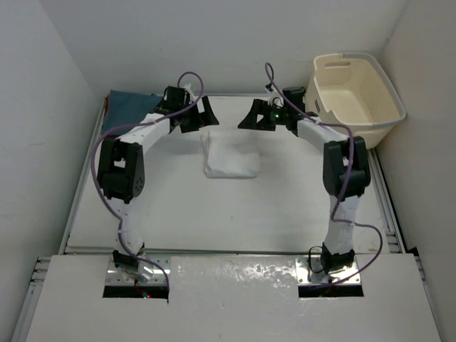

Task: Fold and stack the t-shirts
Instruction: Smooth out wrinkles on the folded tshirt, then put the neatly folded tshirt into the corner of the board with the left arm

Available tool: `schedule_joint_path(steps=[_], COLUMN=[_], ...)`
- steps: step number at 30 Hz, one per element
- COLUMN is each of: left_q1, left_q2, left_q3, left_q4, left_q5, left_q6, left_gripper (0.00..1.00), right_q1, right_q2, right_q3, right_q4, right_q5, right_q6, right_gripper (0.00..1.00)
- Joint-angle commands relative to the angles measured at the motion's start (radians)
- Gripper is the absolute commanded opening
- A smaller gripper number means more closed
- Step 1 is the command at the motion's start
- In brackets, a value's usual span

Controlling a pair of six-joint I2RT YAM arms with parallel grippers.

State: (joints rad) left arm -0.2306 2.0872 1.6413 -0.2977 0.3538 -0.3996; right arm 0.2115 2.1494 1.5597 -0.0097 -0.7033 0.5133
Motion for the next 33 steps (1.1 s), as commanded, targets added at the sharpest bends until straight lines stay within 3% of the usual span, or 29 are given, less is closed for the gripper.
schedule_joint_path(steps=[1,8,15,18,19,22,25,26,28,29,33], left_q1=[-0.016,-0.039,-0.058,-0.078,-0.088,-0.107,-0.140,-0.145,-0.156,-0.157,-0.157], left_q2=[-0.134,-0.167,-0.044,0.025,0.039,0.100,0.149,0.158,0.169,0.169,0.157], left_q3=[-0.090,-0.245,-0.179,-0.144,-0.132,-0.104,-0.054,-0.048,-0.041,-0.038,0.001], left_q4=[-0.034,-0.017,-0.004,-0.010,-0.011,-0.032,-0.052,-0.058,-0.058,-0.055,-0.076], left_q5=[-0.079,-0.116,-0.085,-0.088,-0.091,-0.107,-0.108,-0.105,-0.116,-0.118,-0.148], left_q6=[0.034,0.061,0.076,0.085,0.087,0.091,0.099,0.102,0.104,0.104,0.128], left_gripper=[1.00,1.00,1.00,0.95,0.88,0.81,0.64,0.53,0.41,0.25,0.13], right_q1=[-0.003,-0.004,-0.004,-0.003,-0.004,-0.006,-0.006,-0.006,-0.004,-0.006,-0.007], right_q2=[-0.183,-0.455,-0.658,-0.732,-0.747,-0.787,-0.822,-0.832,-0.856,-0.862,-0.896], right_q3=[-0.087,-0.358,-0.553,-0.604,-0.628,-0.644,-0.665,-0.673,-0.675,-0.673,-0.685], right_q4=[-0.091,-0.168,-0.170,-0.161,-0.153,-0.180,-0.187,-0.191,-0.205,-0.211,-0.214], right_q5=[0.036,0.165,0.209,0.260,0.275,0.329,0.375,0.384,0.413,0.422,0.453], right_q6=[-0.137,-0.236,-0.236,-0.236,-0.236,-0.245,-0.259,-0.266,-0.275,-0.285,-0.298], right_gripper=[0.99,0.99,0.99,0.99,0.99,0.99,0.99,0.99,0.99,0.99,0.99])
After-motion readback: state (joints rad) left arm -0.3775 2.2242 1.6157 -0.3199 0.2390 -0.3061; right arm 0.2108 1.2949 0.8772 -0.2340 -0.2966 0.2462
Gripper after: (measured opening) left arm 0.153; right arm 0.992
